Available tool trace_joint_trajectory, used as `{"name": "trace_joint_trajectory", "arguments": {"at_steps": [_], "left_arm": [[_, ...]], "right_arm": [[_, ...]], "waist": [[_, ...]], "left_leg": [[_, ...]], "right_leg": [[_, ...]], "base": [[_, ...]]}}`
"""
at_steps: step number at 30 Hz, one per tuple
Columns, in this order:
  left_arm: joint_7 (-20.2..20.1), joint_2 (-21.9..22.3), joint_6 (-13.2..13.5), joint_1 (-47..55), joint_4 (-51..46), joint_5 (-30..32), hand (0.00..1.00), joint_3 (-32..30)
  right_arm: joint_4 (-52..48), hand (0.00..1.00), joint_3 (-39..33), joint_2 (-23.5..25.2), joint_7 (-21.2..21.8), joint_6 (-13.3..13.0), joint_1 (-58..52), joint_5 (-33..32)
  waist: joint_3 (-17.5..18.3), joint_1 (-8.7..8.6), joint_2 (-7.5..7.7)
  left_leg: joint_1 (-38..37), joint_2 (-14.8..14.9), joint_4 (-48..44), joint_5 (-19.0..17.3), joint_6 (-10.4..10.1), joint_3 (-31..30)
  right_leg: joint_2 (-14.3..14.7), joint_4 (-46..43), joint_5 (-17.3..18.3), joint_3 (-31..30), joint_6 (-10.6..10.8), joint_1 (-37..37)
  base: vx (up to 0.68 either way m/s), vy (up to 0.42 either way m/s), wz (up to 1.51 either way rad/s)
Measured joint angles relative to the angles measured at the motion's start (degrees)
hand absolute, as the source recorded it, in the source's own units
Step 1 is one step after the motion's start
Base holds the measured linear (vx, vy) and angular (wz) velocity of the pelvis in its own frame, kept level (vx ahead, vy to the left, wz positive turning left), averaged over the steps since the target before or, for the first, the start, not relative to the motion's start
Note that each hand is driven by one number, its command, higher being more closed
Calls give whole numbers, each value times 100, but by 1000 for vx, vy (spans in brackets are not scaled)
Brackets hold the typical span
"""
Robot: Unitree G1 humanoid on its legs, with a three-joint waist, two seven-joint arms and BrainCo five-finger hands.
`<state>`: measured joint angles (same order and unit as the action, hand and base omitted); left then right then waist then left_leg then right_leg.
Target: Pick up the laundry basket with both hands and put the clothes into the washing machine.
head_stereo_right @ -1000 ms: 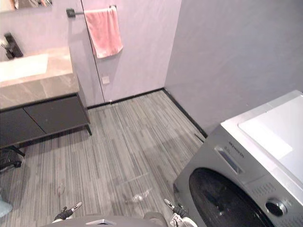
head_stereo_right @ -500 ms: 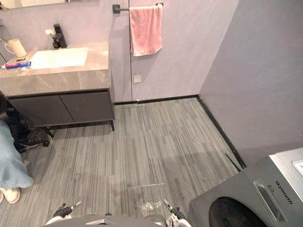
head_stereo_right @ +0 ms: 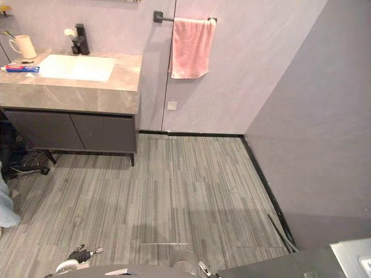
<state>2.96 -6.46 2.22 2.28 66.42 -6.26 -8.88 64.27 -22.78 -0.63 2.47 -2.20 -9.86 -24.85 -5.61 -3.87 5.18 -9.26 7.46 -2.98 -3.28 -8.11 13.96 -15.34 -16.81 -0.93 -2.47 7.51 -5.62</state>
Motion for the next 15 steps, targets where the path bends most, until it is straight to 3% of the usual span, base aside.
{"name": "trace_joint_trajectory", "arguments": {"at_steps": [1,2,3,4,6,8,9,11,13,15], "left_arm": [[0,-50,-5,5,36,24,0,2],[3,146,-14,-11,139,40,0,-2],[-16,258,-17,-6,181,49,0,-12],[-16,405,-22,-8,177,78,0,-25],[-14,417,-23,5,162,81,0,-117],[-28,404,-20,70,40,70,0,-141],[-73,403,-9,86,-48,72,0,-190],[-84,392,13,94,-110,81,0,-284],[-87,405,16,134,-181,82,0,-338],[-84,440,18,132,-186,83,0,-348]], "right_arm": [[64,0,5,-19,1,17,-1,1],[219,0,18,-213,1,21,78,8],[207,0,57,-336,0,21,124,43],[210,0,141,-547,1,24,167,55],[196,0,245,-680,8,15,266,58],[198,0,420,-688,8,-9,280,57],[201,0,427,-680,11,-10,279,57],[203,0,434,-682,11,-8,292,58],[197,0,440,-729,10,-11,330,58],[197,0,441,-875,4,-11,325,58]], "waist": [[42,0,64],[27,-32,-305],[58,-44,-396],[68,-39,-652],[53,-45,-681],[51,-34,-650],[48,-34,-646],[32,38,-656],[-15,39,-729],[-64,35,-810]], "left_leg": [[-77,26,32,15,-95,-19],[-190,332,98,62,-216,-25],[-186,443,112,87,-246,3],[-225,635,39,170,-365,0],[-78,809,-506,251,-388,-82],[229,1029,-1341,429,-142,-233],[447,1129,-1733,534,35,-260],[890,1304,-2527,865,601,-266],[1052,1377,-2942,1058,867,-289],[1151,1296,-3344,933,770,-273]], "right_leg": [[-42,48,255,57,596,116],[260,92,354,228,483,279],[378,87,423,296,401,269],[588,-99,584,332,282,237],[677,-383,851,403,134,285],[776,-438,1154,547,-54,524],[829,-421,1175,579,-99,571],[982,-368,1163,521,-270,614],[1069,-328,1129,408,-339,651],[1076,-301,1101,207,-383,644]], "base": [[232,-466,14],[155,-329,9],[191,-331,5],[126,-298,10],[65,-332,17],[-19,-297,27],[-55,-226,15],[-64,-201,-10],[-43,-101,-34],[-33,9,-44]]}}
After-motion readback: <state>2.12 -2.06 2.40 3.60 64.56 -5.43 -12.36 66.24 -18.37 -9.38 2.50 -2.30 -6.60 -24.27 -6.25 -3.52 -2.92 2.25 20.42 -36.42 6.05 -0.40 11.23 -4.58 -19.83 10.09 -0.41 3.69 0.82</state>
